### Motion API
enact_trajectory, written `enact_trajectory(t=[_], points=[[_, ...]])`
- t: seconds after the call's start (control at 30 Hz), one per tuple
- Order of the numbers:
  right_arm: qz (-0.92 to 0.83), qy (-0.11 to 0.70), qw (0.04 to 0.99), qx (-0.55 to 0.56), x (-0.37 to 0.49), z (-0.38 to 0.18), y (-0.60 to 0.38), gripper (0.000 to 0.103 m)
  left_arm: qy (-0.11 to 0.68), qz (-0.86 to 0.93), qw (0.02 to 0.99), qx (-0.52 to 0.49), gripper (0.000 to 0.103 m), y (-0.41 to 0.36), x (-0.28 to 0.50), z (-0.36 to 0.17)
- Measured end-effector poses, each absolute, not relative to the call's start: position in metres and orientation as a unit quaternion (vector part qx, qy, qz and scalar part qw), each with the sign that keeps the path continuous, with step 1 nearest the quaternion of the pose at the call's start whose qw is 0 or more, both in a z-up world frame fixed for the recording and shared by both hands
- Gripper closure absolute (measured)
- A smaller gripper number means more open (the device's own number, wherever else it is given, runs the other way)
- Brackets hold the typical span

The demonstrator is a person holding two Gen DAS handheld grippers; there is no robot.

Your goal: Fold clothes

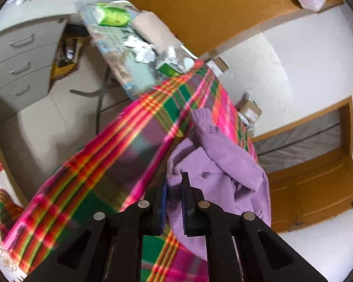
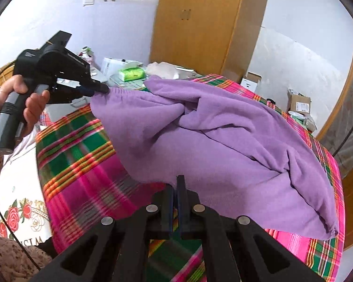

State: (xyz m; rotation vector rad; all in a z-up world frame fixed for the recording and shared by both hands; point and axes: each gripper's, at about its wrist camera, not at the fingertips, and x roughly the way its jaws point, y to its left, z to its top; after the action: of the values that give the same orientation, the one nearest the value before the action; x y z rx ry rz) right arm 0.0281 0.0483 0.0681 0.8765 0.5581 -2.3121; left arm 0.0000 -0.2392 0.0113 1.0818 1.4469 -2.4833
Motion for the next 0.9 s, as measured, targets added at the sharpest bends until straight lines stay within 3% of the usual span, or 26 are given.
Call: enact_trajectory(t=[0.9], points=[[-0.845,0.178,0.338,0.374,0.028,0.027,0.047,0.099,0.450,-0.812,0.093,0.360,0.093,-0.241,0.036,0.001]])
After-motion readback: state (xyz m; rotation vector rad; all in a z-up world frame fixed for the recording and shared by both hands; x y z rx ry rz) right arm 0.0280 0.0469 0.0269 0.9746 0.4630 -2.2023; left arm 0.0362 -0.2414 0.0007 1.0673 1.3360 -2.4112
